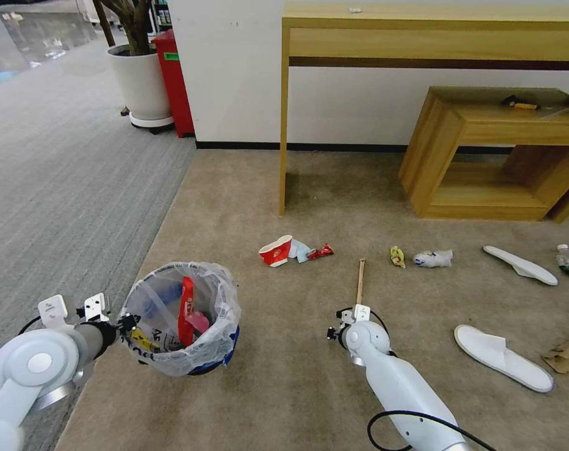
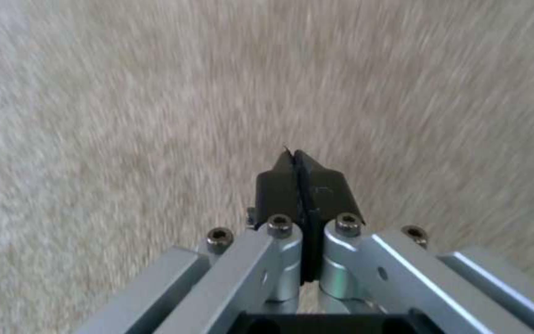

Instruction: Pick up the trash bin and place the garbage on the floor into it.

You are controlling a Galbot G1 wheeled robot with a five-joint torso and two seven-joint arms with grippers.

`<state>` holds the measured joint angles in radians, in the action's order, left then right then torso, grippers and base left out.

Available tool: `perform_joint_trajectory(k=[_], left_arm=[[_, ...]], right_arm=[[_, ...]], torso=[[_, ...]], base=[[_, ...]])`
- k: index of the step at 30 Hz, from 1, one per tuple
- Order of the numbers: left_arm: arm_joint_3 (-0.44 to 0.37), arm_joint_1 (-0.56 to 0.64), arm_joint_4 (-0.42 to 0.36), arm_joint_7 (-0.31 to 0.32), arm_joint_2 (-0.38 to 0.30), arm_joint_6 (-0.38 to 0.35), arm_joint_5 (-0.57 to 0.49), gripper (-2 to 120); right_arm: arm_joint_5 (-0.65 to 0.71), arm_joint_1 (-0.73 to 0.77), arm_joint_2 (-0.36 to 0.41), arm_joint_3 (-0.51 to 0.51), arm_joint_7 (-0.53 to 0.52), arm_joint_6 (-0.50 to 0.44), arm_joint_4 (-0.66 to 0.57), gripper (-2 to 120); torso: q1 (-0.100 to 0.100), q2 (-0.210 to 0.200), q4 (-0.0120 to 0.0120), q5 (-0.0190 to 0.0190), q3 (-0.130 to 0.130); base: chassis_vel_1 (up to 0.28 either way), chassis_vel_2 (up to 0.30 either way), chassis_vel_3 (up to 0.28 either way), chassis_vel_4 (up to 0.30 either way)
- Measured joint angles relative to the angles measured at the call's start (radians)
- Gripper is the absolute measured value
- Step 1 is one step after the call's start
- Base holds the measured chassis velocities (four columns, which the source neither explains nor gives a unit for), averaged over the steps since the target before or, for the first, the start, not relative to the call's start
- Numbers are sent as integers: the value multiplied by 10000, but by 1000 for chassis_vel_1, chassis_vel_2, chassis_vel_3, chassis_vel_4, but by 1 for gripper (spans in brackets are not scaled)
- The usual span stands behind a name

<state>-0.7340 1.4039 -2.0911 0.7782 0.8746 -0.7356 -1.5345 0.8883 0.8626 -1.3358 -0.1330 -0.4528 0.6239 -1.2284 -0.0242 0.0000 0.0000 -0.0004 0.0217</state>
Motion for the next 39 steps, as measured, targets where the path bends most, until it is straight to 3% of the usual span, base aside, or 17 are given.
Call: perform_joint_trajectory(k=[3, 6, 7, 8, 10, 11, 13, 21, 27, 36, 39], left_arm=[[-83, 6, -13, -95, 134, 1, 49, 0], [-188, 81, -135, -548, 430, 0, 413, 0], [-188, 81, -135, -548, 430, 0, 413, 0], [-215, 117, -184, -791, 546, 0, 629, 0], [-229, 186, -262, -1138, 729, 0, 971, 0], [-229, 186, -262, -1138, 729, 0, 971, 0], [-229, 235, -325, -1390, 918, 0, 1442, 0], [-273, 523, -547, -1866, 1218, 0, 2284, 0], [-406, 870, -717, -2364, 1519, 1, 2904, 0], [-358, 1010, -885, -2644, 1786, 1, 3386, 0], [-303, 997, -885, -2672, 1804, 0, 3455, 0]], right_arm=[[-874, 187, 104, -128, 511, -340, -374, 0], [-3343, 526, 200, -508, 2049, -2004, -749, 0], [-3343, 526, 200, -508, 2049, -2004, -749, 0], [-4143, 634, 206, -683, 2559, -2764, -851, 0], [-5029, 865, 271, -996, 3249, -3577, -1221, 7], [-5029, 865, 271, -996, 3249, -3577, -1221, 7], [-5372, 1218, 405, -1318, 3658, -3934, -1847, 18], [-5847, 2276, 721, -2096, 3796, -4168, -3322, 41], [-6537, 3934, 825, -3137, 3882, -4243, -5025, 67], [-6472, 4787, 748, -4048, 3900, -3928, -5842, 99], [-6416, 4841, 707, -4132, 3944, -3923, -5880, 100]], torso=[[0, 0, -1, 1, 0], [0, 0, -1, 1, 0], [0, 0, -1, 1, 0], [0, 0, -1, 1, 0], [0, 0, 0, 1, 0], [0, 0, 0, 1, 0], [0, 0, -1, 1, -1], [0, 0, 1, 3, -1], [0, 0, -2, 1, -1], [0, 0, -1, 0, -1], [1, 0, 0, 0, -1]], base=[[0, 0, 0, 0], [0, 0, 0, 0], [0, 0, 0, 0], [0, 0, 0, 0], [0, 0, 0, 0], [0, 0, 0, 0], [0, 0, 0, 0], [0, 0, 0, 0], [0, 0, 0, 0], [0, 0, 0, 0], [0, 0, 0, 0]])
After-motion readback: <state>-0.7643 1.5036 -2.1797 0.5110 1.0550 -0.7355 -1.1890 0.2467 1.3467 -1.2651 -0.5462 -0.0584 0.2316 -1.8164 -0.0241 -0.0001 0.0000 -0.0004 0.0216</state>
